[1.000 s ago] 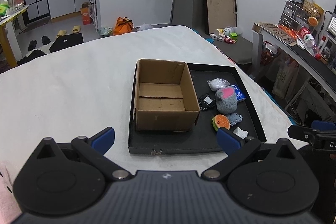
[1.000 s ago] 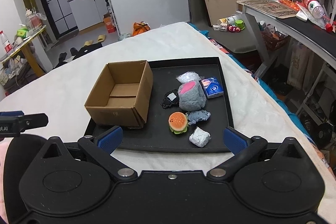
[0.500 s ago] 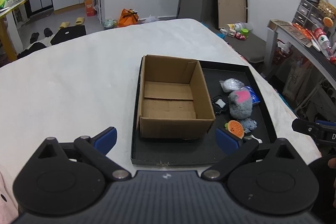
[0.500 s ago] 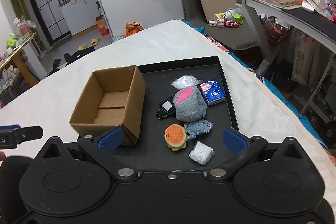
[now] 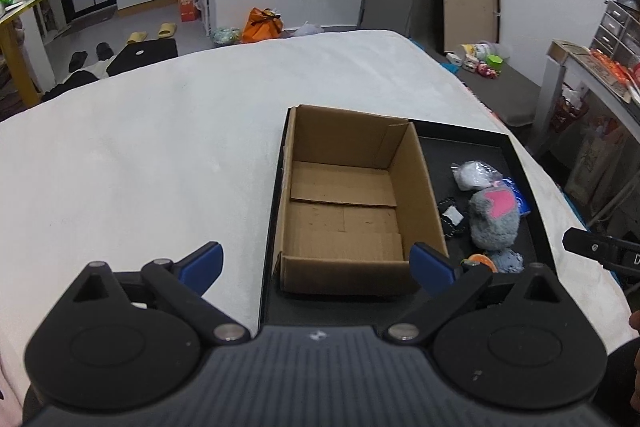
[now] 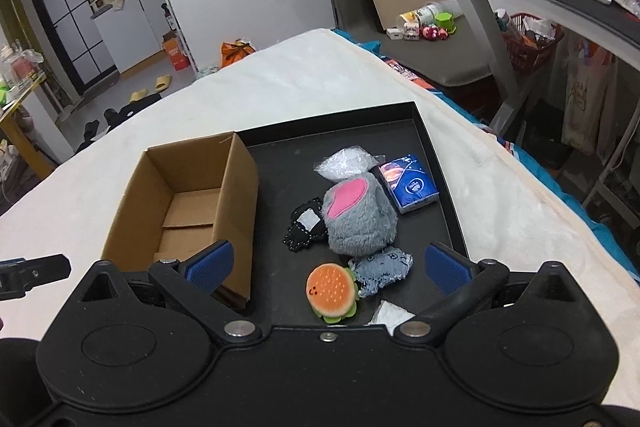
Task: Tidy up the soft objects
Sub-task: 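Reach the right gripper down and grasp the grey pink-heart plush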
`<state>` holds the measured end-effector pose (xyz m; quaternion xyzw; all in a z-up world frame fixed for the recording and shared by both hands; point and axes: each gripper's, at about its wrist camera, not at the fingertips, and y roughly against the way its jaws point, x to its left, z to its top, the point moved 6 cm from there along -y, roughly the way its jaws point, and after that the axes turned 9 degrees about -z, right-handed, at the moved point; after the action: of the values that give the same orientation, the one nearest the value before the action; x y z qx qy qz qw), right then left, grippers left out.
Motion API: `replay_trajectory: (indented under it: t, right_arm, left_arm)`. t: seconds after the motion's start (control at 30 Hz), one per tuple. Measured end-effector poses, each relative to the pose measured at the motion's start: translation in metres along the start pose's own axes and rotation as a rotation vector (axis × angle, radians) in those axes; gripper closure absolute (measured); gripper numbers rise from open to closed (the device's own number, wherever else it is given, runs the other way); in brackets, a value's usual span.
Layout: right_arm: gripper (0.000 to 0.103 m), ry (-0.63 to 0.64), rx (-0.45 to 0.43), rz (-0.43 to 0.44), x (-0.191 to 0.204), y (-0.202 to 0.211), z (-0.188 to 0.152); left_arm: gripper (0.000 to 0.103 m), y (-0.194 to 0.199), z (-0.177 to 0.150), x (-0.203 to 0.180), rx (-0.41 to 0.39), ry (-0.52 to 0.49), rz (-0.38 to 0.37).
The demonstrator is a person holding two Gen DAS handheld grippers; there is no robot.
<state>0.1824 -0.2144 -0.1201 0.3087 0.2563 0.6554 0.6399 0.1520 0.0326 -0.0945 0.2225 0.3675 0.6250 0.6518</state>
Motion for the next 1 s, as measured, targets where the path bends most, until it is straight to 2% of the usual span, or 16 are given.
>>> replay_trajectory:
  t: [0.37,0.6,0.77,1.0]
  right_arm:
    - [0.001,0.014,0.025,0.009,0.006,-0.039,0.018]
    - [0.005,-0.007,0.074,-0.002,0.0,-0.067,0.027]
    - [0.006,0.026,0.11,-0.013,0.001,-0.086,0.035]
    - [0.007,0.057,0.132,-0.014,0.002,-0.113,0.025]
  left_arm:
    - [0.014,-0.031,0.008,0.018,-0.003,0.078,0.051]
    - [0.026,-0.053,0.012,0.025,0.011,0.105,0.059]
    - [0.033,-0.07,0.012,0.03,0.03,0.128,0.065]
    - [0.043,-0.087,0.01,0.035,0.049,0.147,0.069]
